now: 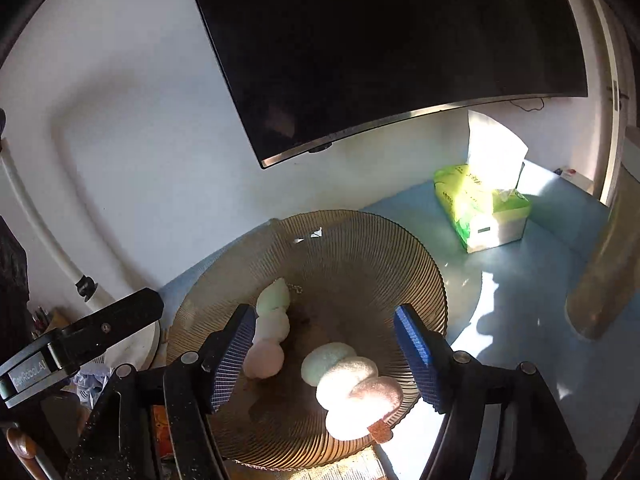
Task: Organize objects
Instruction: 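Carry both plush stacks into the amber glass bowl and open both tools, then move both open tools back over the crumpled paper balls on the rug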
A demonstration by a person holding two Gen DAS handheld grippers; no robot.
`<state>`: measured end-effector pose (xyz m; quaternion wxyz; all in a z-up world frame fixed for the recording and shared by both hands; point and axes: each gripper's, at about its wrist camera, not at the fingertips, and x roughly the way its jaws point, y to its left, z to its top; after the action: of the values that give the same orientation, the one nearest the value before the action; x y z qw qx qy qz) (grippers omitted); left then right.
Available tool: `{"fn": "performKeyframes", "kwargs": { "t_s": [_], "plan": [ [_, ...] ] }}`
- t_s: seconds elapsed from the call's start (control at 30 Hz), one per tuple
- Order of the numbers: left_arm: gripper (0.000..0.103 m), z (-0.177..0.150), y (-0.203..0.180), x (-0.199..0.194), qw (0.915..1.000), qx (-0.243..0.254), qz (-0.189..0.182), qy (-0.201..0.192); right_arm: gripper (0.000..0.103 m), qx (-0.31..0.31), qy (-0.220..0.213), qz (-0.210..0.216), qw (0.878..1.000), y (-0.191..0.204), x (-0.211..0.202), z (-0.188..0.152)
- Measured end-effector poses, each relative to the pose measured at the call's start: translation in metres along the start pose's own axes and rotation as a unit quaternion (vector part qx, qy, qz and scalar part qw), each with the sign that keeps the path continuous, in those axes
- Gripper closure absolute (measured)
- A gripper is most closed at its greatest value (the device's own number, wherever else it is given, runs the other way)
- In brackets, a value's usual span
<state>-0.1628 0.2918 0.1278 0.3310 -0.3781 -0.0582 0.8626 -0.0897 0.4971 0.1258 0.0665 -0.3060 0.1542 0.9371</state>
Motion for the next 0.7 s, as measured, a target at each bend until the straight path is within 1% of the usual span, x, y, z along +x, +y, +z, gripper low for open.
{"fn": "performKeyframes", "kwargs": {
  "t_s": [0.1, 0.17, 0.27, 0.37, 0.43, 0.5, 0.57, 0.63, 0.7],
  "plan": [
    [0.009, -0.004, 0.016, -0.035, 0.9998, -0.007, 0.013, -0.017, 0.029, -0.050, -0.025, -0.011, 0.998, 0.023, 0.008, 0.000],
    [0.009, -0.013, 0.029, -0.066, 0.9992, -0.009, 0.026, -0.028, 0.029, -0.089, -0.043, -0.042, 0.994, 0.039, 0.018, -0.003],
    [0.009, -0.032, 0.049, -0.115, 0.9972, -0.007, 0.061, -0.044, 0.029, -0.147, -0.066, -0.106, 0.981, 0.058, 0.037, -0.008],
    [0.009, -0.052, 0.068, -0.164, 0.9941, -0.005, 0.091, -0.058, 0.029, -0.183, -0.084, -0.149, 0.968, 0.071, 0.052, -0.009],
    [0.008, -0.065, 0.082, -0.194, 0.9895, -0.011, 0.123, -0.075, 0.029, -0.201, -0.083, -0.165, 0.962, 0.075, 0.064, -0.007],
    [0.005, -0.081, 0.095, -0.219, 0.9841, -0.022, 0.150, -0.092, 0.029, -0.220, -0.065, -0.174, 0.958, 0.080, 0.073, -0.010],
    [0.005, -0.098, 0.109, -0.238, 0.9792, -0.036, 0.172, -0.100, 0.029, -0.225, -0.060, -0.180, 0.956, 0.082, 0.072, -0.014],
    [0.005, -0.115, 0.120, -0.253, 0.9776, -0.051, 0.179, -0.099, 0.029, -0.214, -0.048, -0.181, 0.959, 0.077, 0.061, -0.019],
    [0.005, -0.130, 0.131, -0.267, 0.9759, -0.065, 0.184, -0.098, 0.029, -0.189, -0.032, -0.172, 0.966, 0.066, 0.043, -0.027]
  ]
}}
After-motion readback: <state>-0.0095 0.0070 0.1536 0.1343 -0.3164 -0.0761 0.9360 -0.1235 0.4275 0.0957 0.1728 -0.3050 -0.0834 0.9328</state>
